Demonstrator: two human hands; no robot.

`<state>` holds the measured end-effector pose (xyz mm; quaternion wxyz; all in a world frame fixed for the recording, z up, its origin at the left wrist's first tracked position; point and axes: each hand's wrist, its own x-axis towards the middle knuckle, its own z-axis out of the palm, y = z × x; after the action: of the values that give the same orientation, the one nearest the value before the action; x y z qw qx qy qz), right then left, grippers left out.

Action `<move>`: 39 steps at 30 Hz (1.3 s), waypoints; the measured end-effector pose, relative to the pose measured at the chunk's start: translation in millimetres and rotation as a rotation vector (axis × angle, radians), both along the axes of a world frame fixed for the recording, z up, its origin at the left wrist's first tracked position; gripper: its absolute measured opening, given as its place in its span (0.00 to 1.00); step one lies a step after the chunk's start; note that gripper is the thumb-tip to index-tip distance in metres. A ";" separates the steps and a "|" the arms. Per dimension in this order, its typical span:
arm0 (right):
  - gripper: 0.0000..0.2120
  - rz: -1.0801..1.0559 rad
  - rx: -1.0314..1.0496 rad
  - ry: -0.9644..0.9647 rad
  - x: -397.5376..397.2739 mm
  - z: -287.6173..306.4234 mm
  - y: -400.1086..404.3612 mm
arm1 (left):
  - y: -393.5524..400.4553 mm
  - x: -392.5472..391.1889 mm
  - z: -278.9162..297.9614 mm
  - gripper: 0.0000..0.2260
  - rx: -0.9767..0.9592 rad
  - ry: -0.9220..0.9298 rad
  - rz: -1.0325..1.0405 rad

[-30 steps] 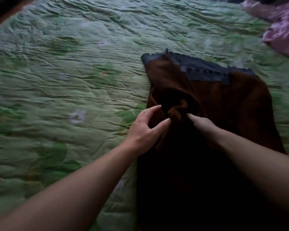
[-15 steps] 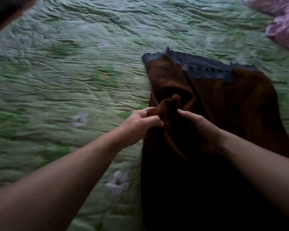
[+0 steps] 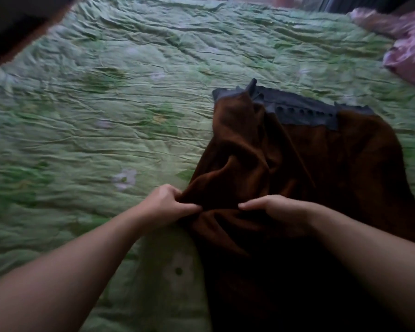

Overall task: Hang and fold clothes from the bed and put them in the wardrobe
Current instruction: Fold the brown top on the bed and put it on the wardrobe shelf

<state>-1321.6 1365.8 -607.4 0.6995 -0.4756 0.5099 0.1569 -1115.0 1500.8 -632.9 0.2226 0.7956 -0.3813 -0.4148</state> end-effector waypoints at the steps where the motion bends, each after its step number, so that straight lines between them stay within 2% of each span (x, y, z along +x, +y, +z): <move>1: 0.12 0.024 -0.026 -0.015 -0.7 2.0 -8.4 | -1.0 0.9 -2.7 0.12 0.015 -0.037 -0.008; 3: 0.19 -0.026 -0.128 -0.095 5.6 5.0 -27.1 | -7.2 2.7 -8.5 0.15 0.052 -0.067 -0.013; 5: 0.34 -0.224 -0.241 -0.172 25.2 3.8 -47.3 | -13.5 5.6 -10.8 0.21 0.088 -0.051 -0.010; 7: 0.38 -0.445 -0.313 -0.247 52.6 0.3 -71.2 | -18.9 10.9 -13.2 0.25 0.115 0.012 0.014; 9: 0.40 -0.543 -0.361 -0.240 77.0 -3.5 -96.9 | -24.1 16.1 -12.8 0.25 0.144 0.066 0.012; 10: 0.38 -0.523 -0.348 -0.197 86.4 -4.0 -107.2 | -26.8 18.2 -12.9 0.25 0.159 0.084 -0.002; 13: 0.17 -0.206 -0.229 -0.074 105.9 -0.1 -116.1 | -29.7 22.9 -16.7 0.26 0.186 0.126 -0.013; 14: 0.14 -0.171 -0.278 -0.022 111.6 2.4 -119.3 | -30.0 24.3 -17.7 0.26 0.186 0.134 -0.013; 15: 0.12 -0.223 -0.358 -0.023 116.5 5.0 -124.7 | -30.1 25.2 -18.7 0.26 0.184 0.136 -0.014; 17: 0.17 -0.440 -0.438 -0.179 123.6 15.6 -137.5 | -30.0 25.5 -20.4 0.27 0.178 0.127 -0.014; 19: 0.21 -0.569 -0.404 -0.325 128.4 32.7 -149.7 | -30.6 25.7 -22.3 0.28 0.171 0.120 -0.012; 22: 0.12 -0.444 -0.274 -0.395 126.2 48.7 -155.1 | -29.9 26.7 -23.4 0.29 0.156 0.116 -0.018; 23: 0.12 -0.370 -0.230 -0.385 125.7 48.8 -154.4 | -30.1 26.6 -23.1 0.29 0.152 0.121 -0.018; 26: 0.12 -0.178 -0.323 -0.157 128.9 38.3 -148.8 | -31.0 25.4 -20.3 0.29 0.154 0.128 -0.023; 28: 0.14 -0.274 -0.482 -0.108 138.4 29.9 -151.0 | -31.0 26.1 -20.3 0.29 0.160 0.122 -0.022; 31: 0.15 -0.478 -0.553 -0.280 148.1 36.7 -156.9 | -32.2 27.9 -20.5 0.29 0.163 0.126 -0.033; 33: 0.15 -0.527 -0.463 -0.455 148.4 50.5 -163.4 | -33.1 28.2 -19.3 0.27 0.171 0.141 -0.036; 35: 0.17 -0.474 -0.321 -0.611 145.3 64.8 -167.3 | -33.4 28.3 -19.0 0.26 0.174 0.161 -0.026; 36: 0.20 -0.398 -0.254 -0.621 145.3 67.2 -168.7 | -33.2 28.2 -19.2 0.26 0.174 0.166 -0.022; 37: 0.22 -0.294 -0.221 -0.549 145.2 67.6 -167.7 | -32.9 28.4 -19.4 0.26 0.176 0.167 -0.021; 39: 0.23 -0.079 -0.239 -0.262 146.3 59.9 -168.2 | -32.7 29.4 -19.9 0.26 0.187 0.166 -0.028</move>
<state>-1175.3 1197.5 -547.5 0.7040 -0.5513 0.4477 0.0041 -1085.6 1468.0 -652.8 0.1727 0.7703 -0.3324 -0.5160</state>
